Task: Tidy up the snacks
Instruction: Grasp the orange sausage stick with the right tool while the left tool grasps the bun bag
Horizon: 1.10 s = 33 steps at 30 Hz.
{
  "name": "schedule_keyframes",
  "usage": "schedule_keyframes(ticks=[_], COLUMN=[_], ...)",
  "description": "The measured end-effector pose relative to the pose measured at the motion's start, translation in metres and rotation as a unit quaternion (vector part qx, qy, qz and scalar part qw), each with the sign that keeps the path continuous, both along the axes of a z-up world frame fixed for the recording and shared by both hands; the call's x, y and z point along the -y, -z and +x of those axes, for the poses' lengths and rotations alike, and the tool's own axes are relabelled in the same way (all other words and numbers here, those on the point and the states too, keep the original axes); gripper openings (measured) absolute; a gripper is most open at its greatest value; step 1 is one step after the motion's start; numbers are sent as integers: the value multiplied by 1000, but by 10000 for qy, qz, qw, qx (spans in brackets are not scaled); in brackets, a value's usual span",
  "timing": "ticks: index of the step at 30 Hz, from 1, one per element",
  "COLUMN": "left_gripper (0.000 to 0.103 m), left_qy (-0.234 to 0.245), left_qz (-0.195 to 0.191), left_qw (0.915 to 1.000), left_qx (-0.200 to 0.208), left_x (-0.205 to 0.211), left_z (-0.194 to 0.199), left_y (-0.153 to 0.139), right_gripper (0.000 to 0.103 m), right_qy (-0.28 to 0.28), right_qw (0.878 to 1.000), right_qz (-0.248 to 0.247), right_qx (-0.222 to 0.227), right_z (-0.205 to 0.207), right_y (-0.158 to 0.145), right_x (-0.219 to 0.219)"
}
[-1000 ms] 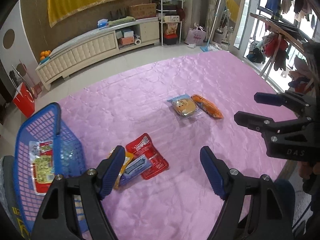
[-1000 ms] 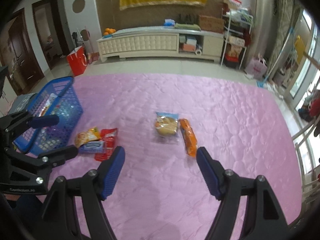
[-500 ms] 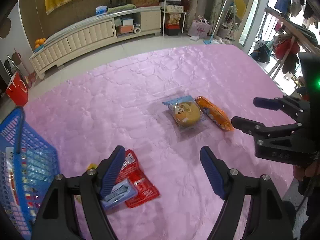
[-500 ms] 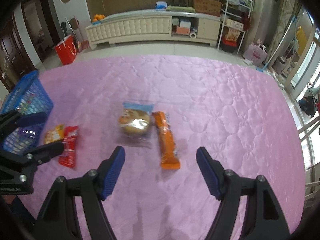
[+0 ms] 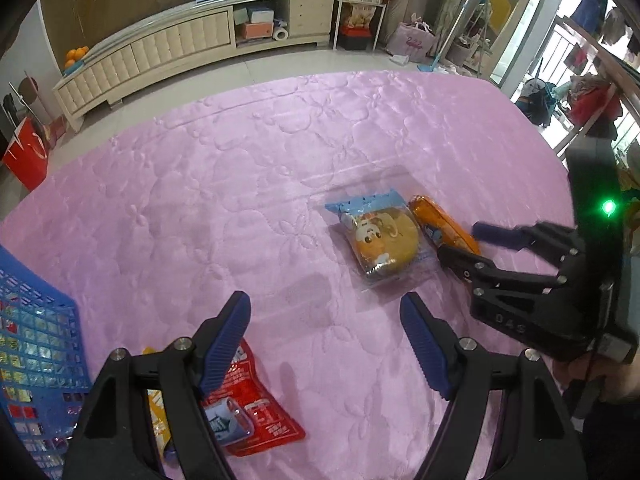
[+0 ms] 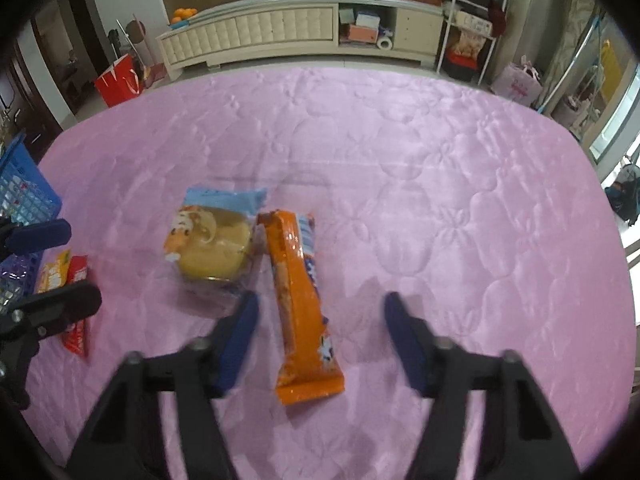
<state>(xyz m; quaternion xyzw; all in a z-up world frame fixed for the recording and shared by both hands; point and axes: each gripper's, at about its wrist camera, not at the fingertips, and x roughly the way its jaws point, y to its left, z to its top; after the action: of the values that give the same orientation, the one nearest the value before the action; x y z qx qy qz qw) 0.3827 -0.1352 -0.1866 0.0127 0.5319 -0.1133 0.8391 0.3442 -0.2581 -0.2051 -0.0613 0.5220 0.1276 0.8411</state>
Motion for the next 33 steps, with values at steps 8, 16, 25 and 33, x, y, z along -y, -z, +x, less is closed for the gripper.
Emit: schedule_keyframes(ticks=[8,16,25,33], left_gripper=[75,75,75,76], left_qy=[233,342,316,-2], left_qz=[89,30,415,567], left_qw=[9997,9994,9985,9973], left_qx=[29,-91,-133,-457], left_x=[15,47,74,66], left_z=[4,24,49,72], left_y=[-2,5,22,47], right_gripper=[24,24,24,24], right_qy=[288,790,963,821], right_qw=[9989,9942,9922,9938], right_qz=[232,86,204,254], right_qx=[285,724,767,703], right_z=[-9,-20,-17,-11], right_y=[0,-24,-25,-20], right_x=[6,36,53,40])
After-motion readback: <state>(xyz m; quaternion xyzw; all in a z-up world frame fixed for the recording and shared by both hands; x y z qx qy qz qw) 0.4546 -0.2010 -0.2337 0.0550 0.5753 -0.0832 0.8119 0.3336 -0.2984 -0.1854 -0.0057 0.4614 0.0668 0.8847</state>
